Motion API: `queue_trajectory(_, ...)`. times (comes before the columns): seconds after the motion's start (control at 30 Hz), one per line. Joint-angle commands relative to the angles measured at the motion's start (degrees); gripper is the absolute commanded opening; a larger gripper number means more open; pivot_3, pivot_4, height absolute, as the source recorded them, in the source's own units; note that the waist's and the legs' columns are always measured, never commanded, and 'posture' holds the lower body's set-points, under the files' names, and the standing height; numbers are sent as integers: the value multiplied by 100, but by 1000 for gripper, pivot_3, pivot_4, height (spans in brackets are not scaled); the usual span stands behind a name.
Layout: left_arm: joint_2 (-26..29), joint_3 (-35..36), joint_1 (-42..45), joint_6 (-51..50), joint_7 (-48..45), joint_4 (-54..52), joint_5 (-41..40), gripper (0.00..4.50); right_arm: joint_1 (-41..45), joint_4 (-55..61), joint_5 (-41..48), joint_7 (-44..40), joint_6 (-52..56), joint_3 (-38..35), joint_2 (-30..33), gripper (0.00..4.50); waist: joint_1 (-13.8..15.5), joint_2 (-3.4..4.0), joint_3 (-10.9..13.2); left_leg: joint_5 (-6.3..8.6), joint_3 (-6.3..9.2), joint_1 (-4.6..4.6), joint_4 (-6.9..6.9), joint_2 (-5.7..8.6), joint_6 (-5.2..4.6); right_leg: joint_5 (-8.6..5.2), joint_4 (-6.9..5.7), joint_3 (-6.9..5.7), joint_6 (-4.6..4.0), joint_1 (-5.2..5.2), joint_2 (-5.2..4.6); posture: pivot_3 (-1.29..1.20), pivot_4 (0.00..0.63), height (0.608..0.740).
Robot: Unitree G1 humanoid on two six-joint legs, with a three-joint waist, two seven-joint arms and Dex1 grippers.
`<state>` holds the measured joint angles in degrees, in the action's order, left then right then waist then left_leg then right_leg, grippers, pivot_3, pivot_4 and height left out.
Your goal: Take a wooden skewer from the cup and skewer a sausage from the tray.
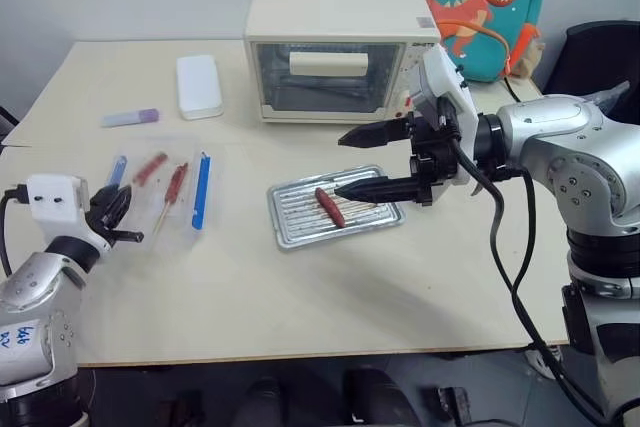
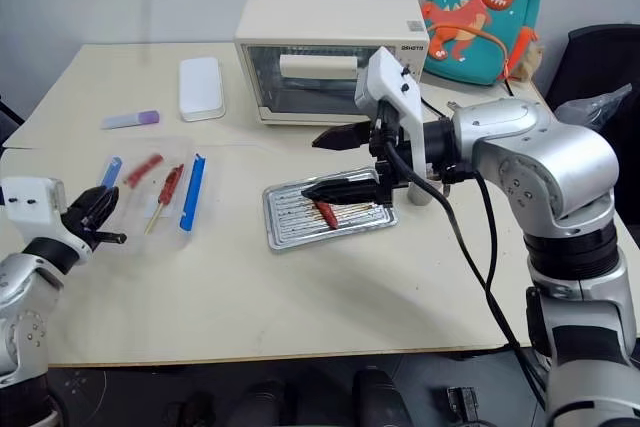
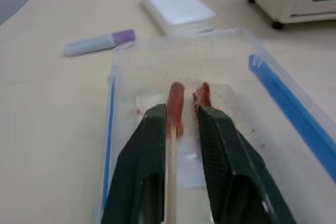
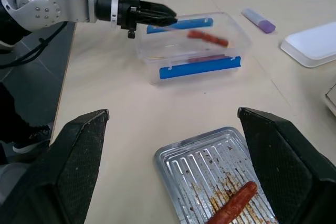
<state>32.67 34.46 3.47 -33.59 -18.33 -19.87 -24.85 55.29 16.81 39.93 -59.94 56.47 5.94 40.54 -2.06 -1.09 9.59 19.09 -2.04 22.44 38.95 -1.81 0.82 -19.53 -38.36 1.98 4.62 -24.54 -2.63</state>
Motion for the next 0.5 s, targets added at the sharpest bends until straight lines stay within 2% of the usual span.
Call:
queue_trajectory(0.03,112,1058,-533,-149,-551,-821,-1019,1587,6,214,135,-19,-16,-215,118,4096,-22,0,0,3,0,0,-1,-4,2,0,1,-2,0,0,0,0,150,740)
queue_trajectory(0.23,537,2729,-1702,-787,-1128,-1169,-2255,1587,-74,192,138,-204,-143,-122,219,4096,-25,-1,1,4,1,-4,-2,-4,2,-1,37,-4,-1,6,-4,0,150,740)
queue_trajectory(0.33,795,3544,-2352,-852,-1531,-934,-2406,1587,-72,148,115,-319,-201,-70,247,4096,-24,-2,0,4,2,-6,-2,-3,1,-1,40,-4,-3,9,-5,0,150,740)
queue_trajectory(0.5,1033,4022,-2713,-747,-1773,-478,-2451,1587,-62,39,42,-435,-304,-13,233,4096,9,-1,1,17,2,-9,-6,-1,-22,-4,46,-6,-8,9,-7,0,150,740)
